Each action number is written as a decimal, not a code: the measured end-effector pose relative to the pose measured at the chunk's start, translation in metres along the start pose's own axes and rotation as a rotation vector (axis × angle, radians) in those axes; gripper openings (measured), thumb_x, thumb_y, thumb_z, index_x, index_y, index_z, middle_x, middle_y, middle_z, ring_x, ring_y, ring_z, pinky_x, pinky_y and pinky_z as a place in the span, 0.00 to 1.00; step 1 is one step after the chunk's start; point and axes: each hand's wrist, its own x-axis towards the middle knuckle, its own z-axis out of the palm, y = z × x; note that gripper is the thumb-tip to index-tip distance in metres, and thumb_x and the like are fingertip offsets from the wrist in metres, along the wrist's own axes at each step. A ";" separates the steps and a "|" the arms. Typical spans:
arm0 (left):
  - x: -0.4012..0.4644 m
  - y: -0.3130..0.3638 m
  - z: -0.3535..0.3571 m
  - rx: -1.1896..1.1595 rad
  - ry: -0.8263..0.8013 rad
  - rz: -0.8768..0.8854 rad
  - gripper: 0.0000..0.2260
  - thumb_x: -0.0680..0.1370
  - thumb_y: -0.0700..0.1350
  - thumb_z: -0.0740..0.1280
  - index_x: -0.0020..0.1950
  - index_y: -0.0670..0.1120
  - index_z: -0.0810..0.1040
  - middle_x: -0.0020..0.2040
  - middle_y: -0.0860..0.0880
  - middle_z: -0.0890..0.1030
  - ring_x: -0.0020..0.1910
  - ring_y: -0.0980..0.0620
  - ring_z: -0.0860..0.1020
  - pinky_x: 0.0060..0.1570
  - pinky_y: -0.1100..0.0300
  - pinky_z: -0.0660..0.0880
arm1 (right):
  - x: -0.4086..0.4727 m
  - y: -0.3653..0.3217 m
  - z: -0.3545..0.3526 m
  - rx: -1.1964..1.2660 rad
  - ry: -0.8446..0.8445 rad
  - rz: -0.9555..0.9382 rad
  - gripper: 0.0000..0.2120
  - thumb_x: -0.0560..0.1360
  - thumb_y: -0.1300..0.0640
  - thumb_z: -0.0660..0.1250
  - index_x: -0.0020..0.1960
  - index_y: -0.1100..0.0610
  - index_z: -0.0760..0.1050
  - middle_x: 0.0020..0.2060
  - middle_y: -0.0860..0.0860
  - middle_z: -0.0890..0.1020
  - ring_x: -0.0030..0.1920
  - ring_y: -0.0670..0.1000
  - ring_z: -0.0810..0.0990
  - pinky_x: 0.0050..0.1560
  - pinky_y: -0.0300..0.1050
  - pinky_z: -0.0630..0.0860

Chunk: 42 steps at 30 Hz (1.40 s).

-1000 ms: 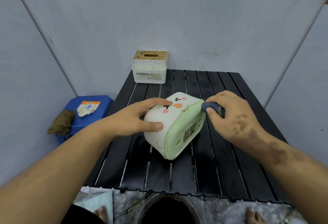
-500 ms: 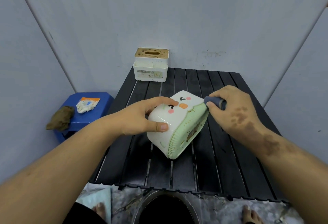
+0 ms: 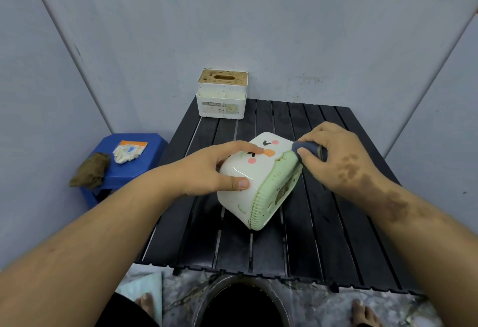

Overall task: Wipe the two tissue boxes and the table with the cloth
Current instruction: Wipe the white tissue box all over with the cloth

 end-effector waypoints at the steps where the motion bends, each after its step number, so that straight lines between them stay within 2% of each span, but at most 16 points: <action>1: 0.001 0.001 0.001 0.007 0.001 -0.003 0.25 0.77 0.45 0.75 0.66 0.70 0.75 0.67 0.60 0.76 0.62 0.56 0.79 0.57 0.61 0.80 | 0.001 0.000 0.001 -0.024 0.015 0.015 0.06 0.76 0.57 0.68 0.51 0.55 0.83 0.46 0.49 0.77 0.47 0.48 0.77 0.49 0.41 0.74; 5: -0.001 0.003 0.001 0.037 -0.018 -0.008 0.26 0.77 0.46 0.76 0.66 0.71 0.74 0.68 0.60 0.75 0.62 0.56 0.78 0.57 0.60 0.80 | -0.003 -0.013 0.008 -0.017 -0.019 -0.053 0.07 0.76 0.58 0.67 0.50 0.57 0.83 0.45 0.49 0.76 0.46 0.49 0.77 0.49 0.42 0.74; 9: -0.001 0.009 0.005 0.061 0.007 -0.017 0.25 0.77 0.47 0.75 0.67 0.71 0.74 0.67 0.61 0.75 0.63 0.58 0.76 0.58 0.64 0.78 | 0.004 -0.004 -0.003 -0.045 -0.034 0.021 0.07 0.76 0.58 0.67 0.50 0.55 0.84 0.46 0.48 0.77 0.47 0.47 0.77 0.45 0.33 0.69; 14: -0.002 0.011 0.006 0.099 0.004 -0.032 0.27 0.77 0.46 0.75 0.66 0.73 0.73 0.67 0.62 0.75 0.63 0.56 0.76 0.59 0.59 0.79 | -0.002 -0.015 0.003 -0.086 -0.054 -0.065 0.08 0.77 0.59 0.66 0.50 0.59 0.83 0.45 0.50 0.76 0.47 0.51 0.76 0.50 0.44 0.73; 16: -0.002 0.010 0.006 0.124 0.011 -0.024 0.28 0.76 0.46 0.76 0.66 0.74 0.72 0.68 0.61 0.75 0.64 0.54 0.76 0.63 0.54 0.78 | -0.009 -0.021 0.003 -0.080 -0.069 -0.105 0.08 0.77 0.59 0.66 0.49 0.59 0.83 0.44 0.50 0.76 0.47 0.52 0.76 0.49 0.45 0.74; 20: -0.004 0.011 0.007 0.163 0.011 -0.030 0.29 0.71 0.54 0.73 0.66 0.77 0.70 0.69 0.63 0.74 0.65 0.52 0.76 0.66 0.47 0.76 | -0.029 -0.031 0.004 0.002 -0.057 -0.146 0.05 0.75 0.59 0.68 0.48 0.57 0.83 0.43 0.48 0.77 0.46 0.50 0.77 0.48 0.44 0.75; 24: -0.004 0.011 0.006 0.151 -0.009 -0.015 0.28 0.76 0.47 0.75 0.67 0.74 0.71 0.69 0.62 0.74 0.64 0.54 0.76 0.64 0.49 0.78 | -0.033 -0.029 0.002 0.069 -0.088 -0.205 0.05 0.74 0.59 0.71 0.49 0.54 0.83 0.43 0.45 0.78 0.46 0.45 0.77 0.49 0.38 0.74; 28: -0.002 0.016 0.009 0.163 0.001 -0.018 0.28 0.77 0.47 0.75 0.66 0.75 0.72 0.66 0.61 0.75 0.63 0.54 0.77 0.64 0.50 0.78 | -0.024 -0.019 0.002 -0.011 0.010 -0.060 0.05 0.76 0.58 0.68 0.48 0.57 0.83 0.43 0.49 0.76 0.46 0.51 0.77 0.49 0.46 0.75; 32: -0.003 0.017 0.010 0.153 -0.016 -0.010 0.28 0.77 0.46 0.75 0.65 0.76 0.72 0.66 0.62 0.75 0.63 0.55 0.76 0.62 0.54 0.78 | -0.028 -0.023 0.004 0.043 -0.011 -0.129 0.05 0.75 0.59 0.69 0.48 0.58 0.83 0.43 0.49 0.77 0.46 0.51 0.77 0.48 0.47 0.76; 35: -0.003 0.018 0.011 0.146 0.000 -0.010 0.26 0.75 0.51 0.76 0.65 0.75 0.72 0.66 0.61 0.75 0.63 0.54 0.77 0.63 0.54 0.78 | -0.025 -0.021 0.003 0.032 0.029 -0.103 0.05 0.75 0.60 0.70 0.48 0.57 0.83 0.43 0.48 0.78 0.47 0.52 0.78 0.50 0.51 0.77; 37: -0.003 0.019 0.011 0.164 -0.003 -0.013 0.27 0.72 0.53 0.74 0.65 0.76 0.71 0.67 0.61 0.75 0.63 0.53 0.76 0.64 0.50 0.78 | -0.027 -0.027 0.005 0.007 0.007 -0.142 0.04 0.74 0.60 0.70 0.47 0.58 0.83 0.43 0.49 0.77 0.46 0.52 0.77 0.50 0.49 0.76; 39: -0.005 0.018 0.011 0.164 -0.014 -0.013 0.27 0.72 0.53 0.74 0.65 0.76 0.71 0.67 0.61 0.75 0.64 0.53 0.76 0.64 0.47 0.78 | -0.027 -0.031 0.001 -0.011 -0.061 -0.177 0.04 0.73 0.59 0.70 0.47 0.57 0.83 0.42 0.48 0.77 0.45 0.48 0.77 0.48 0.42 0.75; 42: -0.004 0.018 0.014 0.172 -0.012 -0.006 0.28 0.71 0.56 0.73 0.67 0.76 0.70 0.67 0.62 0.75 0.64 0.53 0.77 0.65 0.48 0.77 | -0.021 -0.029 -0.012 0.008 -0.135 -0.108 0.03 0.72 0.56 0.71 0.44 0.53 0.83 0.41 0.45 0.77 0.42 0.44 0.77 0.43 0.38 0.74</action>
